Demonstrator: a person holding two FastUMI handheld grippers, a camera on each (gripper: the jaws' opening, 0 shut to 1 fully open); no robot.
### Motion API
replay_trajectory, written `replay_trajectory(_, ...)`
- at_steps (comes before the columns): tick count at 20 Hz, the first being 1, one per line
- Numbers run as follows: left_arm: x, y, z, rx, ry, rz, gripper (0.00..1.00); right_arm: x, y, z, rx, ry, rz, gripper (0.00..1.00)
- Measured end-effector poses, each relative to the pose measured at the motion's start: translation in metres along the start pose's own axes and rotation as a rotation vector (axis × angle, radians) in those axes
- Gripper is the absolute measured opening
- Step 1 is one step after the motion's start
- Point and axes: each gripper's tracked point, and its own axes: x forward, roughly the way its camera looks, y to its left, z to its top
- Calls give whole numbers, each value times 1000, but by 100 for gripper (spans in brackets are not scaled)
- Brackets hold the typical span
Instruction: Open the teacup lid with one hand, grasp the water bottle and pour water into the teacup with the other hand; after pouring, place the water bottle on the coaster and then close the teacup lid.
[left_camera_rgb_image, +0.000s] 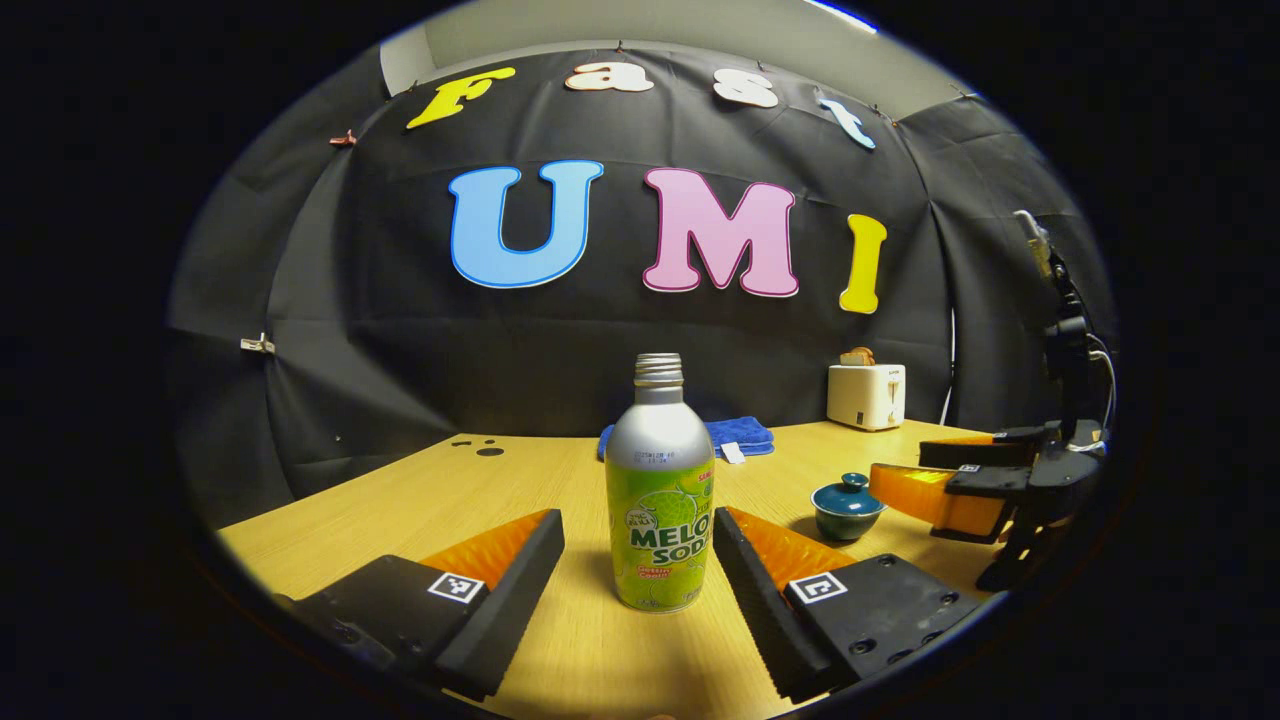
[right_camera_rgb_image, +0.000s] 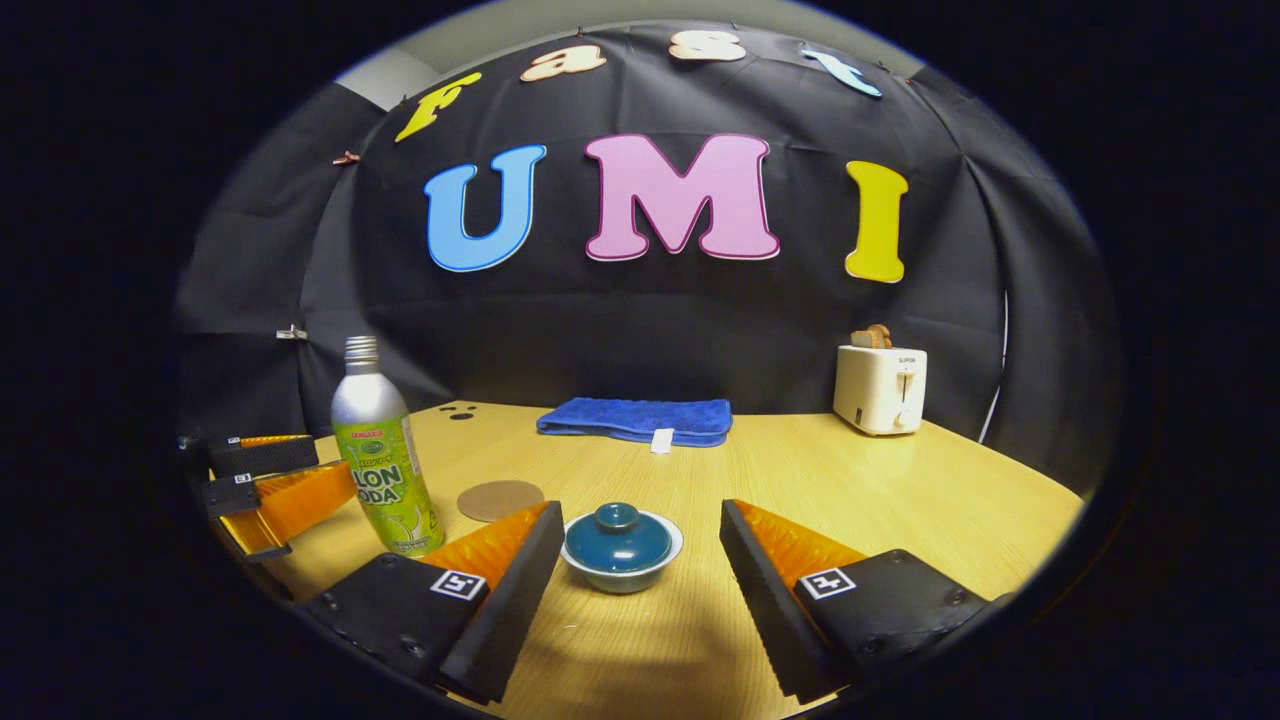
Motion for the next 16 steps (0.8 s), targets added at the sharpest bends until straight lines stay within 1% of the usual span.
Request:
replay_trajectory(1, 0, 0, -1, 0, 0, 0, 95, 5, 0, -1, -6, 7, 3, 96)
replay_trajectory(3, 1, 0, -1, 0, 0, 0, 95, 14, 4, 0, -19, 12, 11, 90)
replay_trajectory(4, 1, 0, -1, 0, 0, 0, 95, 19, 5, -1, -28, 18, 15, 83)
replay_trajectory(5, 0, 0, -1, 0, 0, 0, 95, 24, 8, -2, -37, 26, 23, 80)
replay_trajectory(6, 0, 0, 0, 0, 0, 0, 95, 29, 10, -3, -47, 31, 29, 78)
replay_trajectory(9, 0, 0, -1, 0, 0, 0, 95, 41, 15, -4, -61, 44, 42, 76)
replay_trajectory(11, 0, 0, -1, 0, 0, 0, 95, 48, 14, -7, -61, 64, 37, 70)
replay_trajectory(12, 0, 0, 0, 0, 0, 0, 95, 50, 15, -9, -59, 79, 44, 58)
replay_trajectory(13, 0, 0, -1, 0, 0, 0, 95, 53, 16, -12, -60, 97, 48, 54)
replay_trajectory(14, 0, -1, 0, 0, 0, 0, 95, 53, 17, -15, -59, 113, 56, 51)
replay_trajectory(16, 0, -1, 0, 0, 0, 0, 95, 55, 18, -20, -59, 148, 66, 52)
